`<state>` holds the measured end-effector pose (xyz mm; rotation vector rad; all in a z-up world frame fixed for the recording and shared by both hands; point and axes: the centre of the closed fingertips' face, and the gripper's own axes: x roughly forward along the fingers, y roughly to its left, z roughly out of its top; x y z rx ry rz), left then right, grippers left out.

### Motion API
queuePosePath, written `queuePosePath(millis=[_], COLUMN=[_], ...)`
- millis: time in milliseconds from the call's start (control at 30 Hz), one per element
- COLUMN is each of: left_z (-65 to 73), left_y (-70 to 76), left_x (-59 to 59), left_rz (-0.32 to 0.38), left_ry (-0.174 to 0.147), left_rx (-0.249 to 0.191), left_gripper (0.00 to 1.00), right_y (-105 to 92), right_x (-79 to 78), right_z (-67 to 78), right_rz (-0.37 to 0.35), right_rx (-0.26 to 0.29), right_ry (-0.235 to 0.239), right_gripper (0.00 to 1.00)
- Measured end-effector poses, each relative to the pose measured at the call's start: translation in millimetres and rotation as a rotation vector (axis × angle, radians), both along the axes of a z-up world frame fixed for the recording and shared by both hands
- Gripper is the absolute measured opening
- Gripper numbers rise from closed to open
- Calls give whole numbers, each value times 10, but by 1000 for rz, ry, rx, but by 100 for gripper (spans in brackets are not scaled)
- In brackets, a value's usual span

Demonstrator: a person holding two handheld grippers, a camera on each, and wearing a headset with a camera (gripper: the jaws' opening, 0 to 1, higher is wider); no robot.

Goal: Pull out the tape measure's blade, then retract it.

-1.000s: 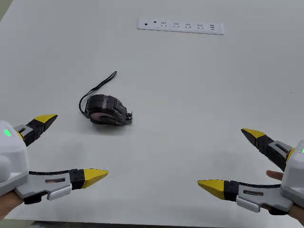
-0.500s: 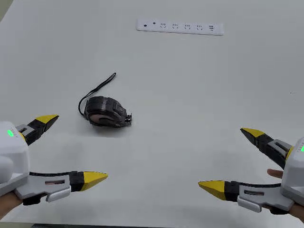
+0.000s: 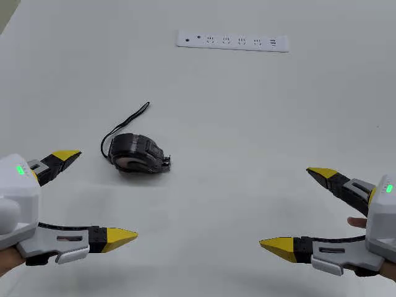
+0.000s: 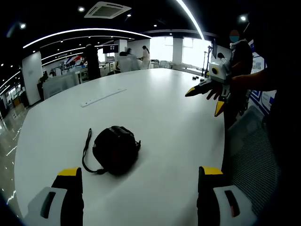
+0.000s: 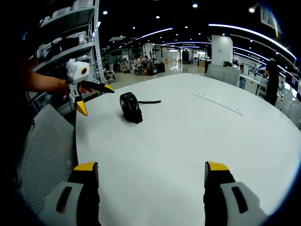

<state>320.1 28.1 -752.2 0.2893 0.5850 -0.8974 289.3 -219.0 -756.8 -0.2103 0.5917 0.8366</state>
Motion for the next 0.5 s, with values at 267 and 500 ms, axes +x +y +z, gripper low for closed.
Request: queuePosePath(millis=[267, 500], left_z=[-27, -49], left_y=[-11, -45], left_x=[64, 139], left_rz=[-50, -93], left_ry=[16, 28], left_rx=[25, 41], left_gripper=[98, 97], right_y=[58, 123], right_x=[48, 116], right_z=[-12, -32], right_rz=[43, 78], right_rx=[-7, -14], right_ry=[12, 16], right_gripper=[93, 91])
